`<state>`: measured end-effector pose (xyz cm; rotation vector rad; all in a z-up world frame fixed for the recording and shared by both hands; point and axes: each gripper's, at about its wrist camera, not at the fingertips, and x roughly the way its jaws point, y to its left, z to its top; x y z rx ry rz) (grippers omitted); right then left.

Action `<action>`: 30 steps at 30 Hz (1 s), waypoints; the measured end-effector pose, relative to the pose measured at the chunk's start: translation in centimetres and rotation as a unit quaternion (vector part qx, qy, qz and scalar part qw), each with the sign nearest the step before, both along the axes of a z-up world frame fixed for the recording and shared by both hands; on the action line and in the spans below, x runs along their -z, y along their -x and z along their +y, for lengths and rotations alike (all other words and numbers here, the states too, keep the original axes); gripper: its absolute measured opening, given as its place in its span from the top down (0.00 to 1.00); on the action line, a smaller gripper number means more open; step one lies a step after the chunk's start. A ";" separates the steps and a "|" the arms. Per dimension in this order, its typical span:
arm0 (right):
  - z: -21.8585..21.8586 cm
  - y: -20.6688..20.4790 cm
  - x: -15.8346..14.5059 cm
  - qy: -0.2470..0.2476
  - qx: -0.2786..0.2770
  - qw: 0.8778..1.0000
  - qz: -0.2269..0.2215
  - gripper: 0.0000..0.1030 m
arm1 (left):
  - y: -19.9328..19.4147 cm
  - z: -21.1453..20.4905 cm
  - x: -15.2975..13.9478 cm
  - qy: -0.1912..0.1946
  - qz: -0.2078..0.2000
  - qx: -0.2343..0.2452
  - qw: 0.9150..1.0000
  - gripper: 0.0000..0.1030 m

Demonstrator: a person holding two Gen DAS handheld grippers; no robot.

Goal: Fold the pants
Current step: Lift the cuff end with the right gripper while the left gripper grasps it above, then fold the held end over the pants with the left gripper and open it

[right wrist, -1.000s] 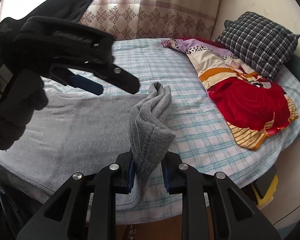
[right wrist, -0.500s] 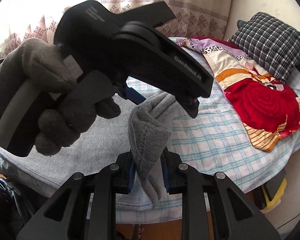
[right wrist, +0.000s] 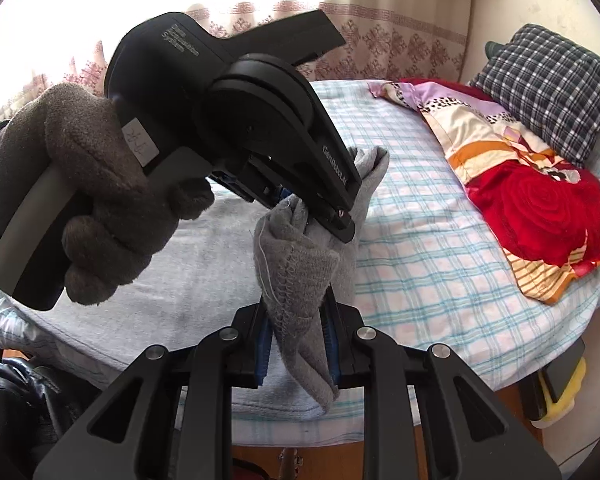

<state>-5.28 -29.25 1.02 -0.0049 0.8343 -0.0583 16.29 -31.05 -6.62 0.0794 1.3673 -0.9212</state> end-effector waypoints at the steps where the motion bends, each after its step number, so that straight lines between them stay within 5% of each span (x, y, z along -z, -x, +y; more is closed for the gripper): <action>1: 0.2 0.0 -0.2 -0.001 -0.004 1.000 -0.003 0.79 | 0.1 0.4 -0.4 0.003 -0.005 -0.002 1.000 0.82; 4: 0.4 -0.2 -1.1 -0.028 -0.011 1.000 -0.010 0.79 | 0.0 2.2 -1.5 0.013 -0.015 -0.014 1.000 0.82; 9: -0.4 -0.4 -2.3 -0.133 -0.010 0.991 -0.015 0.59 | -0.6 6.3 -2.9 0.032 -0.018 -0.048 0.998 0.82; 14: 0.3 0.6 -2.6 -0.132 -0.007 0.991 -0.018 0.37 | -1.3 9.8 -3.9 0.048 -0.021 -0.072 0.996 0.82; 24: 2.9 0.9 3.6 -0.109 0.037 0.988 0.099 0.36 | -1.6 15.4 -4.7 0.084 -0.024 -0.111 0.990 0.83; 30: 4.0 0.4 4.6 -0.080 0.034 0.990 0.114 0.36 | -1.2 20.8 -4.7 0.092 -0.034 -0.145 0.984 0.83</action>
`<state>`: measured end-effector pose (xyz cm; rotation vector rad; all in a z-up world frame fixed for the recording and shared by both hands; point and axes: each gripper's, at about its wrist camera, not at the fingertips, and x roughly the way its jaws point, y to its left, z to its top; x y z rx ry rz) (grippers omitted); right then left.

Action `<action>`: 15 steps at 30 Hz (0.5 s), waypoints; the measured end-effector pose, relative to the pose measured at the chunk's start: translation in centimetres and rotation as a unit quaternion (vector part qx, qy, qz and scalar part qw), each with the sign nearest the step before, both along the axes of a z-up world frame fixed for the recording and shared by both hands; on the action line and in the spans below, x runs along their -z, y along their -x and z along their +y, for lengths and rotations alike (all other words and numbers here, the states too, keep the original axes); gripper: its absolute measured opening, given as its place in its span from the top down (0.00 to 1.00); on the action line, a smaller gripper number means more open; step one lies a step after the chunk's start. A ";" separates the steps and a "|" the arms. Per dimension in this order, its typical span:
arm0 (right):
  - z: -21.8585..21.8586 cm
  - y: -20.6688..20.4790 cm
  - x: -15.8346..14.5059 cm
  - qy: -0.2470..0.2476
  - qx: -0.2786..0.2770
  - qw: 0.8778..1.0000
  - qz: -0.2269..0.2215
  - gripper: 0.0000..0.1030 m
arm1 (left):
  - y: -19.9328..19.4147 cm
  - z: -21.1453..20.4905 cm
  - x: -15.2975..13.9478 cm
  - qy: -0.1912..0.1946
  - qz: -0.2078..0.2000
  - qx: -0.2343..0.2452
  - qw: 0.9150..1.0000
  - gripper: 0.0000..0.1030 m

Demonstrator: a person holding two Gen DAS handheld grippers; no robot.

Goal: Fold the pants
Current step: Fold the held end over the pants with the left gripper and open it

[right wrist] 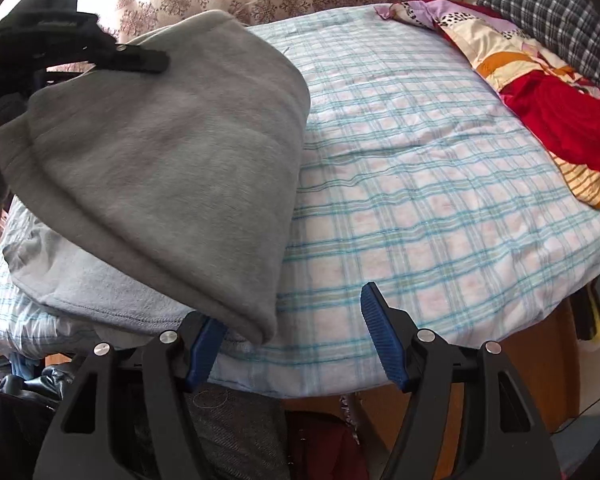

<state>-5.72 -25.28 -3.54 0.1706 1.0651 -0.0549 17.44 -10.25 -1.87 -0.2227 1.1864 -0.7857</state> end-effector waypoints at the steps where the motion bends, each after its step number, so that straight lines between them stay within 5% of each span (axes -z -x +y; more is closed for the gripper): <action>1: 0.3 0.0 0.2 0.004 -0.004 1.000 0.004 0.36 | 0.1 0.9 0.1 0.001 0.000 -0.007 1.000 0.83; 15: 4.3 -0.9 0.8 0.068 -0.076 0.994 0.041 0.36 | 3.1 10.6 7.1 -0.066 -0.008 -0.044 0.997 0.82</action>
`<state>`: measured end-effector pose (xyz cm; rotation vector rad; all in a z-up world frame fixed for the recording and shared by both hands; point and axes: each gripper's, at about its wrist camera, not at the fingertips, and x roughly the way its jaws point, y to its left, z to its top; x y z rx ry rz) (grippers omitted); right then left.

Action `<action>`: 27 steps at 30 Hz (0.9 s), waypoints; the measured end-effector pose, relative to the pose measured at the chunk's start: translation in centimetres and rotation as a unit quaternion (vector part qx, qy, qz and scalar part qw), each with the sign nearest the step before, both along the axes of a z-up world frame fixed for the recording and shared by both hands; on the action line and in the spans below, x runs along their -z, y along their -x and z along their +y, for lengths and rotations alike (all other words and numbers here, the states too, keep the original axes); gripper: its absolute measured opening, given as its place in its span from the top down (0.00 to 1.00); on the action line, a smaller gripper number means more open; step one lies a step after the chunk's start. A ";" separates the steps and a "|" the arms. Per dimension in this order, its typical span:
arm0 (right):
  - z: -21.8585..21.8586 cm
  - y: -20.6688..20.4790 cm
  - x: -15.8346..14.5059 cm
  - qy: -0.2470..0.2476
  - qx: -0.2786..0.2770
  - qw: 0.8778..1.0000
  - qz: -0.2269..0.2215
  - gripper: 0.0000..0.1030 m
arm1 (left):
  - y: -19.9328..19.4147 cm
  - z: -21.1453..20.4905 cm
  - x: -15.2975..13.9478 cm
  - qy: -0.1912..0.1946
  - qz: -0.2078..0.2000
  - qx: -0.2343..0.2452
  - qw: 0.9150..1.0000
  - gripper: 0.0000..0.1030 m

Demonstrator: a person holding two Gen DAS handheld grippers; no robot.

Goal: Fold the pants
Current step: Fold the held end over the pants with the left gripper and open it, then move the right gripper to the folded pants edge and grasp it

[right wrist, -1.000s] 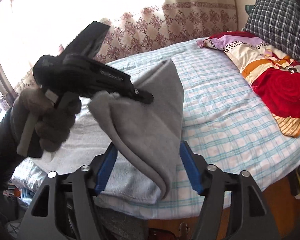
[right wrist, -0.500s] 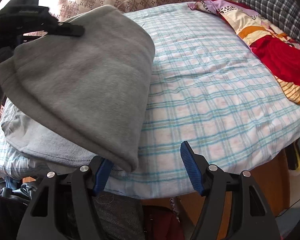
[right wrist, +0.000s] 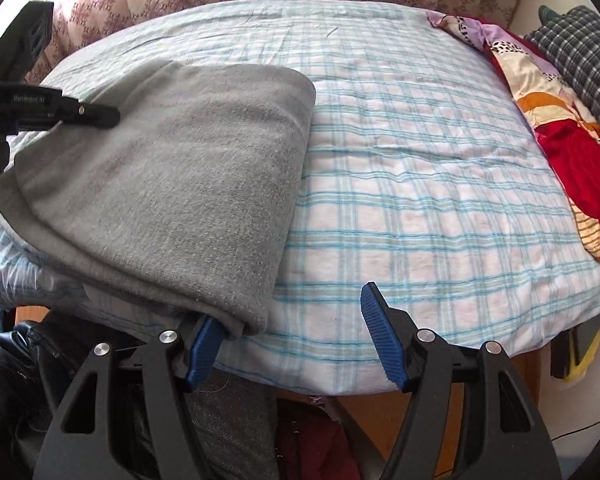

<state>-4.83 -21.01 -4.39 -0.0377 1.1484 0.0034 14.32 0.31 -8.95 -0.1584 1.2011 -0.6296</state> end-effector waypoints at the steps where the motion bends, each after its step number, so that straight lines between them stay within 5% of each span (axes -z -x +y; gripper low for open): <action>1: 0.0 0.0 0.0 0.000 -0.002 1.000 0.002 0.36 | 0.2 0.2 0.6 0.000 0.004 -0.001 1.000 0.82; 9: -0.1 0.5 -1.5 -0.002 -0.048 0.999 -0.003 0.36 | 1.7 -0.3 2.1 -0.034 -0.036 0.007 0.999 0.80; 15: -0.4 1.2 -4.4 -0.044 -0.092 0.994 -0.030 0.36 | 2.1 -0.7 2.2 -0.086 -0.072 0.010 0.994 0.61; 20: 0.1 0.1 -5.8 -0.147 -0.089 0.984 -0.054 0.36 | 2.4 0.6 0.2 -0.082 -0.087 -0.014 0.993 0.59; 27: 3.4 -1.8 -2.7 -0.175 -0.112 0.978 -0.018 0.39 | 4.1 -0.2 -2.6 -0.063 -0.119 -0.006 0.991 0.59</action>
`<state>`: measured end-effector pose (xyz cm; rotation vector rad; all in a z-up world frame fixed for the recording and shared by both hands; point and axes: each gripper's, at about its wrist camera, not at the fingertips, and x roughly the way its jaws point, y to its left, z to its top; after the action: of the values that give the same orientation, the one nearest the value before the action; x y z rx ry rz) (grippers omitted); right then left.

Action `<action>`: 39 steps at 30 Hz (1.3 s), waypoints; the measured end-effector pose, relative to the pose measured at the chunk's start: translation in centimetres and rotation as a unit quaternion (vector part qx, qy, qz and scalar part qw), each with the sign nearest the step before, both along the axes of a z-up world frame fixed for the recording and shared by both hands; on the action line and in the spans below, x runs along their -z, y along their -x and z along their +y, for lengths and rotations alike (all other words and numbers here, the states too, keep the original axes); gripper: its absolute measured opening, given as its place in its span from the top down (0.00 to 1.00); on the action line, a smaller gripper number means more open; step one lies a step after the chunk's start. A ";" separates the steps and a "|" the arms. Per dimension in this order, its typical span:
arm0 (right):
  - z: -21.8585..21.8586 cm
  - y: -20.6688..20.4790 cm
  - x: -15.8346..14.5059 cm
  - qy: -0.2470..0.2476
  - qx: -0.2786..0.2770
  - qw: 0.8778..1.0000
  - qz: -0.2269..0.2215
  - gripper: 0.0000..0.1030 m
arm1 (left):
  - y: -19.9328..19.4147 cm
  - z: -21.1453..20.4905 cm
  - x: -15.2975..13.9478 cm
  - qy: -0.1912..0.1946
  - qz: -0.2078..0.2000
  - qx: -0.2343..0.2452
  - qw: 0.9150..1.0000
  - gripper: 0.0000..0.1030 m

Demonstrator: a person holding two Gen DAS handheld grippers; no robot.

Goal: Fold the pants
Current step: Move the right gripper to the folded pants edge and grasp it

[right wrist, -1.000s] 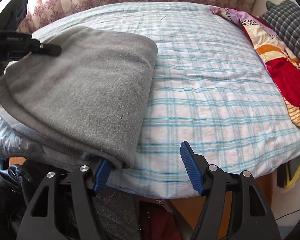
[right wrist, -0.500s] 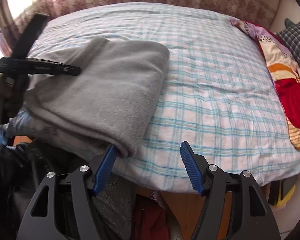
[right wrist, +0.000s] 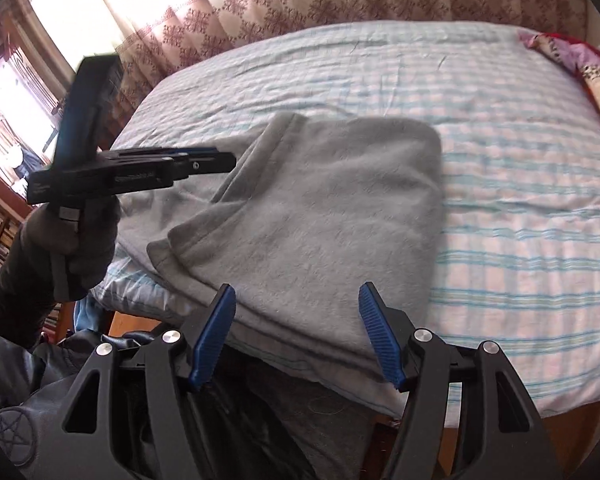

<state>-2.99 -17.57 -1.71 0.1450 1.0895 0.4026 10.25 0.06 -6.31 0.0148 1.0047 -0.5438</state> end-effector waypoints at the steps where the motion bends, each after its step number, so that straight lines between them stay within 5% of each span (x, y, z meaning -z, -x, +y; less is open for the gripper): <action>1: 0.1 -0.1 0.4 0.003 0.000 1.000 0.005 0.39 | 0.4 -0.5 0.0 0.001 0.001 0.011 1.000 0.59; 11: -1.1 -0.5 3.5 -0.032 0.016 0.997 0.061 0.42 | 3.5 -4.6 3.7 -0.059 0.007 0.072 0.996 0.59; 20: -2.9 -1.5 1.7 -0.040 0.030 0.998 0.039 0.42 | 4.0 -4.8 4.2 -0.076 -0.011 0.081 0.994 0.58; 31: -5.0 -10.4 0.8 0.023 0.103 0.994 -0.026 0.48 | 4.0 -4.8 4.4 -0.070 -0.011 0.075 0.995 0.57; 39: -3.8 -17.2 4.0 0.053 0.116 0.992 -0.005 0.52 | 3.8 -4.6 4.4 -0.061 -0.006 0.077 0.995 0.57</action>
<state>14.23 -21.39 -5.70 0.1736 1.0689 0.1367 6.41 -4.50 -10.72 0.2051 1.0299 -0.6205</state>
